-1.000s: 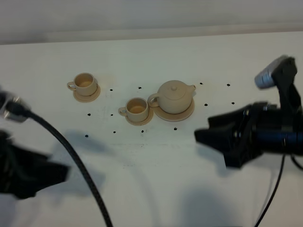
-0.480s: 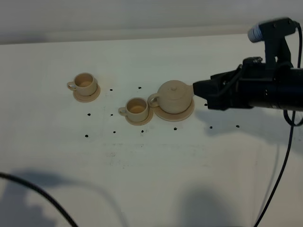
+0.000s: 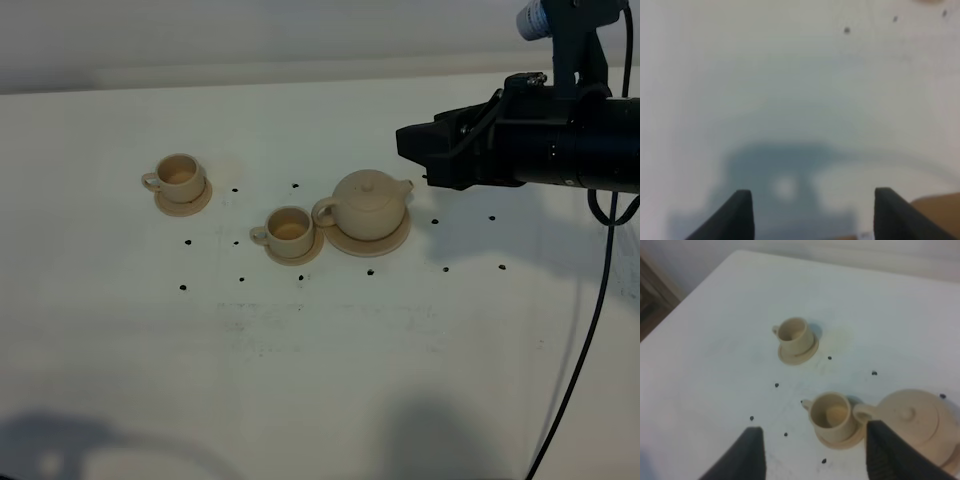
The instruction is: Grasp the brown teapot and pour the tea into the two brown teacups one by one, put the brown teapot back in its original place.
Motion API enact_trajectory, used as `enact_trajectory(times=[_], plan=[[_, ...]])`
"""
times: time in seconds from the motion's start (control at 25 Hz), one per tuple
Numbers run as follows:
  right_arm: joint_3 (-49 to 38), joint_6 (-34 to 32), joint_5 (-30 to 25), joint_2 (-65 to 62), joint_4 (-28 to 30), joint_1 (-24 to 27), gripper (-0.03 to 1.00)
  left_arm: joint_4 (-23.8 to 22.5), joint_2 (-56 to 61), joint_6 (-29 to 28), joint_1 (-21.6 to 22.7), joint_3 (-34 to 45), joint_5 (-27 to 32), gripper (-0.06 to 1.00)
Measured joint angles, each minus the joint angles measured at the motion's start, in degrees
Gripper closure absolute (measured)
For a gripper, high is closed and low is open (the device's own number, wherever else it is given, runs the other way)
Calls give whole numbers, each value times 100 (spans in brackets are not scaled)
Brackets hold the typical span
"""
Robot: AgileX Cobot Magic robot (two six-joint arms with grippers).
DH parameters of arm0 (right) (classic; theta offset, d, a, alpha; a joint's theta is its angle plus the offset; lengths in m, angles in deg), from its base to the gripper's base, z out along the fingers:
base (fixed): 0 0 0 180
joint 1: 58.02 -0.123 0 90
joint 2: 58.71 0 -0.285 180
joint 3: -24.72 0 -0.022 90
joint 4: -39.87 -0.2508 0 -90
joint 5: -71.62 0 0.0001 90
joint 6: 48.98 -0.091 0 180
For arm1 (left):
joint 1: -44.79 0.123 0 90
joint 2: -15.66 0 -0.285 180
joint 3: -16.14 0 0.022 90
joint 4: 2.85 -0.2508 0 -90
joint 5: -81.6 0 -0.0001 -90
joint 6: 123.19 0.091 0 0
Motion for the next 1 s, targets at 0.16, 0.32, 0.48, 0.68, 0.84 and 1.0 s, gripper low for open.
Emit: enact_trajectory(times=[0.16, 0.32, 0.48, 0.68, 0.84, 1.0], plan=[[90, -8, 0, 0, 17, 0, 52, 16, 110, -5, 0, 0, -33, 45], [193, -8, -8, 0, 25, 0, 52, 16, 254, -5, 0, 4, -44, 45], [204, -14, -8, 0, 38, 0, 52, 20, 751, -5, 0, 17, -44, 45], [211, -56, -13, 0, 89, 0, 52, 22, 931, -19, 0, 17, -43, 45], [278, -362, -32, 0, 341, 0, 52, 26, 944, -19, 49, 17, -43, 45], [433, -968, -70, 0, 940, 0, 52, 26, 944, -19, 264, 17, -43, 45]])
